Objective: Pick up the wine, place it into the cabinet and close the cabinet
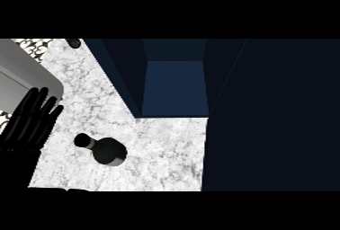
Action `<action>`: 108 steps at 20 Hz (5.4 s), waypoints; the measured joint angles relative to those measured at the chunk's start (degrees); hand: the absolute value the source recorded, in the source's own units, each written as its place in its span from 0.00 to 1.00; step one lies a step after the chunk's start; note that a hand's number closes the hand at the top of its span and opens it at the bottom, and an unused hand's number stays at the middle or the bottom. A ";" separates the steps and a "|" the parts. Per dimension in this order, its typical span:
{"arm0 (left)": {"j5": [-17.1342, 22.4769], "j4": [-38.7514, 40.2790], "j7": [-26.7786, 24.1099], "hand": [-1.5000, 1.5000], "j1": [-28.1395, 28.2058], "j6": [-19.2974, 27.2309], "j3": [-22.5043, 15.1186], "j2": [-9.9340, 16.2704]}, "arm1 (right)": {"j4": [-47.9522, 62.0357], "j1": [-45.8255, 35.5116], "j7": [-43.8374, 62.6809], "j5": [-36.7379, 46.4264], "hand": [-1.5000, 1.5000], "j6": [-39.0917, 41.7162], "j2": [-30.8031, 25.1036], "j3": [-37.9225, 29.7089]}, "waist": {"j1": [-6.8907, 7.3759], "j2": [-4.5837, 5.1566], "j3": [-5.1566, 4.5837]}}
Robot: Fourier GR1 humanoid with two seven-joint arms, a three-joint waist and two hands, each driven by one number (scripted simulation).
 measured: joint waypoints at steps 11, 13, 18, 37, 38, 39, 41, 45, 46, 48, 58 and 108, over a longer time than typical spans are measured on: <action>0.78 14.44 -13.99 0.00 3.08 -6.72 2.33 -0.75 | -0.09 0.91 -0.34 0.37 0.00 -0.72 -0.05 1.44 | -0.26 -0.01 0.04; 0.28 17.83 -15.46 0.00 1.79 -6.97 2.78 -0.85 | -0.19 1.07 -0.50 0.35 0.00 -0.62 -0.26 1.44 | -0.49 0.01 0.04; -1.03 25.94 -21.82 0.00 1.36 -8.16 3.72 -1.47 | -0.28 0.52 -0.18 0.51 0.00 -1.30 -0.39 1.68 | -0.49 0.02 0.03; -3.01 50.98 -38.20 0.00 -2.31 -14.00 5.69 -2.04 | -0.31 1.57 -1.51 0.42 0.00 -0.51 -1.83 0.64 | -0.42 0.05 0.04; -3.26 52.10 -39.15 0.00 -2.43 -14.00 5.60 -2.38 | -0.27 1.37 -1.61 0.37 0.00 -0.42 -1.87 0.09 | -0.37 0.06 0.05; -3.19 53.22 -39.95 0.00 -2.71 -14.46 5.84 -2.22 | -0.25 0.83 -1.22 0.39 0.00 -0.65 -1.72 0.35 | -0.32 0.06 0.04; -3.88 56.09 -42.04 0.00 -3.19 -14.79 5.59 -2.61 | -0.25 0.77 -1.25 0.34 0.00 -0.68 -1.66 0.13 | -0.41 0.06 0.04; -4.78 59.00 -44.65 0.00 -2.91 -15.18 5.13 -3.14 | -0.33 1.62 -1.82 0.35 0.00 -0.93 -1.36 0.91 | -0.39 -0.01 0.05; -4.76 60.24 -45.13 0.00 -3.67 -15.08 5.35 -3.39 | -0.30 1.44 -1.78 0.42 0.00 -1.11 -1.17 1.55 | -0.41 0.00 0.05; -4.22 62.11 -46.73 0.00 -3.79 -15.58 5.98 -3.62 | -0.34 0.76 -0.82 0.49 0.00 -1.79 -0.95 2.04 | -0.34 0.00 0.03; 0.64 68.92 -50.11 0.00 -6.08 -17.67 9.32 -6.28 | -0.23 2.17 -2.33 0.45 0.00 -0.88 -1.67 0.87 | -0.37 -0.03 0.07; 9.67 43.66 -56.71 1.00 2.90 -9.21 -3.35 -9.94 | 0.40 0.44 -0.65 -0.40 0.00 0.85 -0.54 -3.16 | 0.29 -0.17 0.15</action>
